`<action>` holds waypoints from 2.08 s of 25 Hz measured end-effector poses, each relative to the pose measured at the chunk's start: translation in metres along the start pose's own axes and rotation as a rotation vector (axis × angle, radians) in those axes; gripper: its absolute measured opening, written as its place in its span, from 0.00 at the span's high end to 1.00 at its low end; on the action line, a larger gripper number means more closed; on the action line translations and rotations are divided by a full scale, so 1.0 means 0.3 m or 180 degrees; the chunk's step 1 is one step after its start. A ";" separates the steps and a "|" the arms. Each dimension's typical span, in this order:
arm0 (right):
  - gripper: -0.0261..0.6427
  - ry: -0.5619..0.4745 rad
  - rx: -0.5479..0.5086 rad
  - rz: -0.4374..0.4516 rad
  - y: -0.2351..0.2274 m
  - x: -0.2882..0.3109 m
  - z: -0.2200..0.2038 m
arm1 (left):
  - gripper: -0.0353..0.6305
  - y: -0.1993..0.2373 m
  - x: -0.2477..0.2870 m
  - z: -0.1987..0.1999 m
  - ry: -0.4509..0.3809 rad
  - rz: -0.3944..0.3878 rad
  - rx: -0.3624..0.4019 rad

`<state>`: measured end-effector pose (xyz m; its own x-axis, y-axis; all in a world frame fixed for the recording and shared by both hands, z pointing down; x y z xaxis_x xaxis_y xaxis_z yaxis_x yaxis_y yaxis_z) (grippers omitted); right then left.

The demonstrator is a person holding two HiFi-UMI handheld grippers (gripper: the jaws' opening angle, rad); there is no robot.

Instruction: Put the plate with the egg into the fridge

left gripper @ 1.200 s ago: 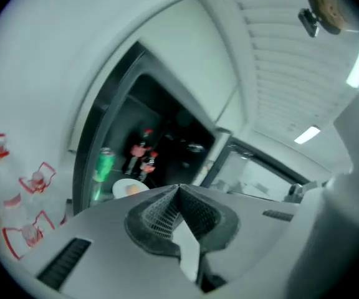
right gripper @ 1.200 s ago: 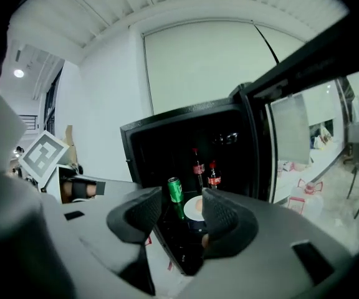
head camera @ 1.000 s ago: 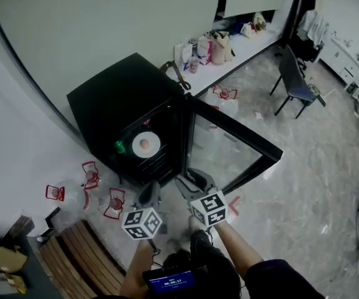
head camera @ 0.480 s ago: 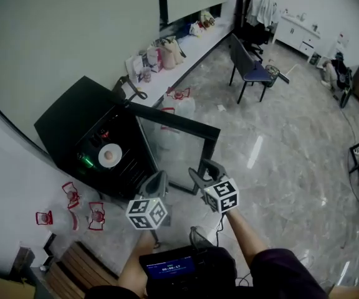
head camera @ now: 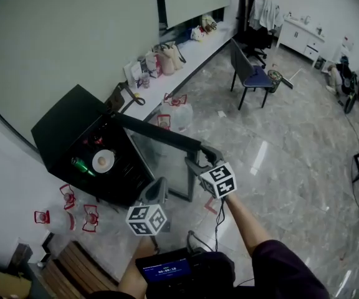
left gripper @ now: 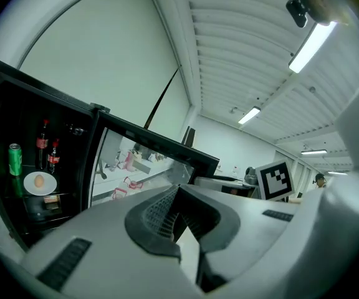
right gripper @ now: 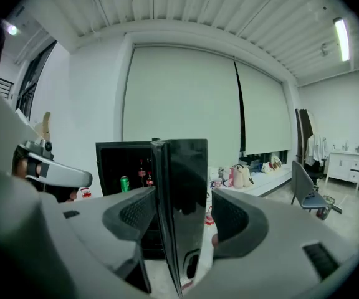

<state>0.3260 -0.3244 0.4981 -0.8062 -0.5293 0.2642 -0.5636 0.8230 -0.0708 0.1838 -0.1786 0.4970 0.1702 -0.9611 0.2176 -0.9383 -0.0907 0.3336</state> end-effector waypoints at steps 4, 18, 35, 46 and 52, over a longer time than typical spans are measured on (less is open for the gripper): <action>0.57 -0.0083 0.0054 0.0080 0.020 0.002 -0.006 | 0.93 0.012 -0.031 -0.002 -0.0065 0.0169 -0.0028; 0.57 -0.0081 -0.0123 0.0254 0.384 -0.086 -0.045 | 0.93 0.092 -0.316 -0.050 -0.0111 0.0282 -0.0072; 0.57 -0.0130 -0.0229 0.0945 1.038 0.011 -0.022 | 0.93 0.342 -0.788 -0.033 -0.0289 0.0688 0.0071; 0.93 -0.0213 -0.0244 0.1484 1.158 0.081 0.024 | 0.93 0.383 -0.843 0.053 -0.0438 0.0920 0.0310; 0.95 -0.0262 -0.0280 0.1637 1.147 0.103 0.049 | 0.93 0.388 -0.821 0.070 -0.0453 0.1023 0.0289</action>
<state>0.1045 -0.0606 0.4677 -0.9881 -0.0642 0.1398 -0.0772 0.9930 -0.0895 0.0263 0.0422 0.4630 -0.1753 -0.9704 0.1661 -0.9611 0.2053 0.1847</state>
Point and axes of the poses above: the fingertips, and each gripper's own axes: x forward along the fingers, y to its left, z out of its top, the point moved 6 cm from there along -x, backward along the fingers, and after that the axes turned 2 degrees about x, right-handed, at the moved point
